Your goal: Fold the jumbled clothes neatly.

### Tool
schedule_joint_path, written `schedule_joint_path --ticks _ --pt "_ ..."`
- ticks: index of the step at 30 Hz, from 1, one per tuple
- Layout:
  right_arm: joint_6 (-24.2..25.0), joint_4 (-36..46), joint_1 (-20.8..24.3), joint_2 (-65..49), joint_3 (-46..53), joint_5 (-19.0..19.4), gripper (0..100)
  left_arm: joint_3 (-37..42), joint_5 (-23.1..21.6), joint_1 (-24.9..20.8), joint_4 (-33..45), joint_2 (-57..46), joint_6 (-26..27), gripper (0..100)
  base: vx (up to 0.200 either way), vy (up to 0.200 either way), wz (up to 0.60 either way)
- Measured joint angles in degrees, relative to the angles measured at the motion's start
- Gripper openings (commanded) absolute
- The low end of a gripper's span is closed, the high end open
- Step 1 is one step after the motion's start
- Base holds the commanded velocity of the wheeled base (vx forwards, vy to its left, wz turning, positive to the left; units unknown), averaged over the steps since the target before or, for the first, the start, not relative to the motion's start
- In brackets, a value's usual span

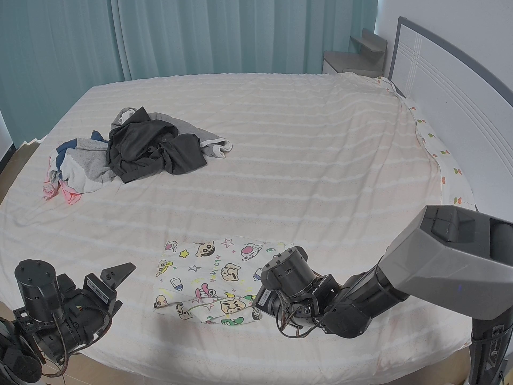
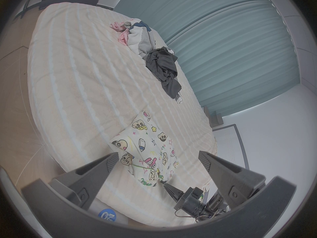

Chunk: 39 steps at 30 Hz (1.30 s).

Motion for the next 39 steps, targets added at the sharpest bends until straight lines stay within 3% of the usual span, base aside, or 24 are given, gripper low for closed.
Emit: schedule_joint_path --ticks 30,31,39 --pt "1.74 2.79 -3.01 6.39 -10.23 -2.60 100 0.02 0.06 0.04 0.09 0.00 0.00 100 0.000 0.000 0.00" --pt "1.74 2.77 -3.06 6.41 -10.23 -2.49 0 0.02 0.06 0.04 0.07 0.00 0.00 100 0.000 0.000 0.00" --pt "1.74 2.71 -2.99 6.53 -9.86 -2.46 0 0.02 0.09 0.34 0.07 0.02 0.00 100 0.000 0.000 0.00"
